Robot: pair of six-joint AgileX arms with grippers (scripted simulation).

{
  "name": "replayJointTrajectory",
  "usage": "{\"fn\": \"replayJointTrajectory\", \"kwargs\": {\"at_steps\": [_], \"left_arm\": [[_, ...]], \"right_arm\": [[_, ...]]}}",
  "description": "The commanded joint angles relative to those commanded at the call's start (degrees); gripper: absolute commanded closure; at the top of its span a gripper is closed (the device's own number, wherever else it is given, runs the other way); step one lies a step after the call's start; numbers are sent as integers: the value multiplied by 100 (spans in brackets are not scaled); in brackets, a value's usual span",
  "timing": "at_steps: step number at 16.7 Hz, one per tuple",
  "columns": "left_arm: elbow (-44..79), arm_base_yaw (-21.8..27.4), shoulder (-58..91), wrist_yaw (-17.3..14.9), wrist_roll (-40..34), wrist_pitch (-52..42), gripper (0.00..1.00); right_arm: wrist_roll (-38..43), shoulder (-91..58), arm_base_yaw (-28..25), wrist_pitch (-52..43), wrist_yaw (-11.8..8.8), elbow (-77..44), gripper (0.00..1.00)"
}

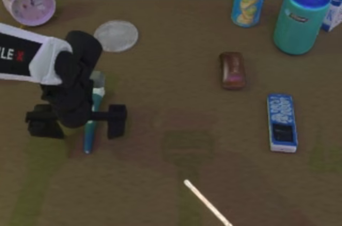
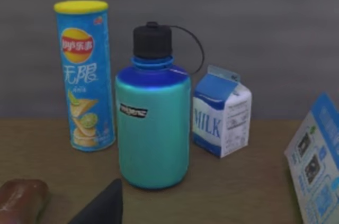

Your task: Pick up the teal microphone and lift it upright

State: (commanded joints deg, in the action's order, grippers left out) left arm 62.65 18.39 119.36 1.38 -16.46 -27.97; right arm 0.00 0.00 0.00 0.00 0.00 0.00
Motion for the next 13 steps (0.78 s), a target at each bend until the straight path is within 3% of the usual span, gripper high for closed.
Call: {"fn": "replayJointTrajectory", "kwargs": {"at_steps": [11,13], "left_arm": [[0,0,0,0,0,0,98],[0,0,0,0,0,0,100]], "right_arm": [[0,0,0,0,0,0,0],[0,0,0,0,0,0,0]]}}
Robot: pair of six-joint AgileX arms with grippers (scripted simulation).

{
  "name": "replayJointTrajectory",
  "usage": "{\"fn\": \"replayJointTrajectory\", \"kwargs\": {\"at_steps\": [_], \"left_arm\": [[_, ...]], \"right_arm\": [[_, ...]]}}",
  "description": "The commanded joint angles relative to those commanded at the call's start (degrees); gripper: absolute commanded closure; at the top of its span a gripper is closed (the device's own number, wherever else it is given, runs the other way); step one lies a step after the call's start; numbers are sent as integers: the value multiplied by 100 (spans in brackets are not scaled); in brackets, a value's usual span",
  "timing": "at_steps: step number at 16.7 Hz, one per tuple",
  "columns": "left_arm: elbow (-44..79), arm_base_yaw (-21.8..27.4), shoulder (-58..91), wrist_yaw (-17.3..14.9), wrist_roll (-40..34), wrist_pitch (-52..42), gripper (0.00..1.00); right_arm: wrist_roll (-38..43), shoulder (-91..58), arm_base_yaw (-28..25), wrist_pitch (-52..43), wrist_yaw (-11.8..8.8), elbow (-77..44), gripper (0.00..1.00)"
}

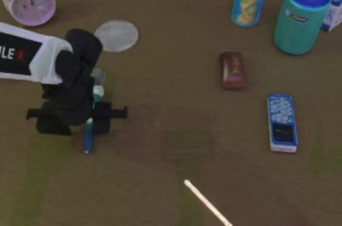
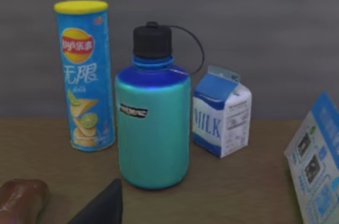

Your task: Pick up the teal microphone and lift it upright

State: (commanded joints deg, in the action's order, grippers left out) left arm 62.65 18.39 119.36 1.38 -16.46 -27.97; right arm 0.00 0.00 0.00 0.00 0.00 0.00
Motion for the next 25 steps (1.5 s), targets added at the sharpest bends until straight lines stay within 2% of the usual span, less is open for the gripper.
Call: {"fn": "replayJointTrajectory", "kwargs": {"at_steps": [6,8,11,16,25], "left_arm": [[0,0,0,0,0,0,100],[129,9,-388,92,67,-199,100],[59,12,-456,-71,157,163,100],[-323,-38,-773,-739,488,1787,100],[-1573,-208,-1782,-2415,1308,6164,100]], "right_arm": [[0,0,0,0,0,0,0],[0,0,0,0,0,0,0],[0,0,0,0,0,0,0],[0,0,0,0,0,0,0],[0,0,0,0,0,0,0]]}}
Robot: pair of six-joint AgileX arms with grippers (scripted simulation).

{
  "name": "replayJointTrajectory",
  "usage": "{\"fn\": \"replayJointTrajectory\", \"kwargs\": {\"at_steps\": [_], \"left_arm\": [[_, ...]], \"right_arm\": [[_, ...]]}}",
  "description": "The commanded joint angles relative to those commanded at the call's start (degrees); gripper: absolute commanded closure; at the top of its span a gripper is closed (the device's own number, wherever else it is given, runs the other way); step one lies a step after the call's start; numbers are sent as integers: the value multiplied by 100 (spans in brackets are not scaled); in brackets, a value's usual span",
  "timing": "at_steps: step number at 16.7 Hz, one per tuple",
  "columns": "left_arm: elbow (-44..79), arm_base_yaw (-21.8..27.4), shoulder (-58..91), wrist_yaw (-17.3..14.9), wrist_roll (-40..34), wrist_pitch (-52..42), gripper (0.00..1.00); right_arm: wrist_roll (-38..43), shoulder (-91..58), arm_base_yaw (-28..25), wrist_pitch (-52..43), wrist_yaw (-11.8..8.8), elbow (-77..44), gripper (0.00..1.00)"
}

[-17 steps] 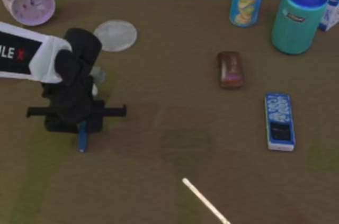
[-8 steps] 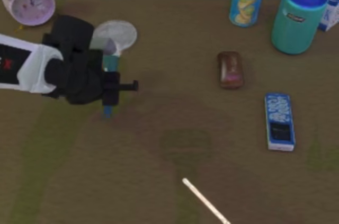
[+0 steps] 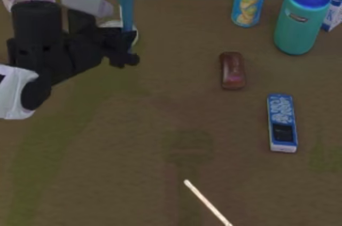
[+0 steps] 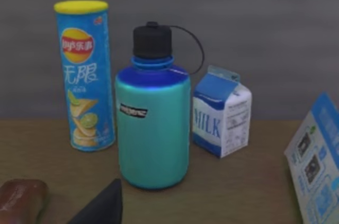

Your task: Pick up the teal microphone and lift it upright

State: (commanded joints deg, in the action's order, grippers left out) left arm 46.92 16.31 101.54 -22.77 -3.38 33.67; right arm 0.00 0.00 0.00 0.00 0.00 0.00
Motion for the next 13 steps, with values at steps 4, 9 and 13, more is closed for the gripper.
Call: {"fn": "replayJointTrajectory", "kwargs": {"at_steps": [4,9,13], "left_arm": [[-407,-70,-516,-574,313,1390,100],[-547,-101,-755,-788,443,1835,100],[-520,-54,-738,-759,445,1826,100]], "right_arm": [[0,0,0,0,0,0,0],[0,0,0,0,0,0,0],[0,0,0,0,0,0,0]]}}
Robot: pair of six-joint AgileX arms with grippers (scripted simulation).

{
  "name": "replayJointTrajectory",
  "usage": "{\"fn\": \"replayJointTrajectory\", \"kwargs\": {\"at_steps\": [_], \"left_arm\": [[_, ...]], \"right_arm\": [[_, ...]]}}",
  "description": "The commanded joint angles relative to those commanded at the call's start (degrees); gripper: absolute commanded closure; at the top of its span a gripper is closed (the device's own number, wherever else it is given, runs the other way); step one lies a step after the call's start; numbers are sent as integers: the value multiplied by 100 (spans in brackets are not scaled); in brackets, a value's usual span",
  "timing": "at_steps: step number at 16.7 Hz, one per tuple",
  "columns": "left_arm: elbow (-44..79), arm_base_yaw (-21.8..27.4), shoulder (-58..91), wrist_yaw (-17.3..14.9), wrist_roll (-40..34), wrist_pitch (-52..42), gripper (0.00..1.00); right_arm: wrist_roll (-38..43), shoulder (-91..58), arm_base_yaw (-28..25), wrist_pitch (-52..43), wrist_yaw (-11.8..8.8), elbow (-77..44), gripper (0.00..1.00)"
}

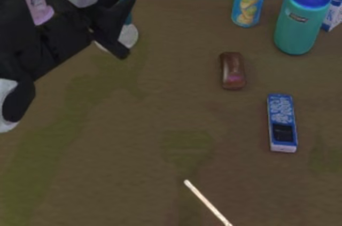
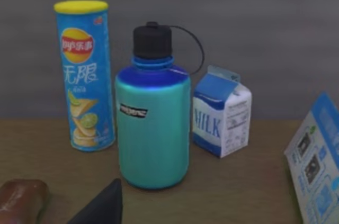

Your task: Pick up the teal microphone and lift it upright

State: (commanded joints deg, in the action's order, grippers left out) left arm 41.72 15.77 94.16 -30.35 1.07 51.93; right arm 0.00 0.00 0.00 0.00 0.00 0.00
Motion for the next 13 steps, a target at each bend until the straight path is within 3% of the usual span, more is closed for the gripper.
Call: {"fn": "replayJointTrajectory", "kwargs": {"at_steps": [3,9,11,13], "left_arm": [[-6,374,-56,382,-15,90,100],[-77,1691,-304,1806,-114,349,100],[-89,1953,-377,2071,-135,405,100],[-91,1994,-391,2112,-138,415,100]], "right_arm": [[0,0,0,0,0,0,0],[0,0,0,0,0,0,0],[0,0,0,0,0,0,0],[0,0,0,0,0,0,0]]}}
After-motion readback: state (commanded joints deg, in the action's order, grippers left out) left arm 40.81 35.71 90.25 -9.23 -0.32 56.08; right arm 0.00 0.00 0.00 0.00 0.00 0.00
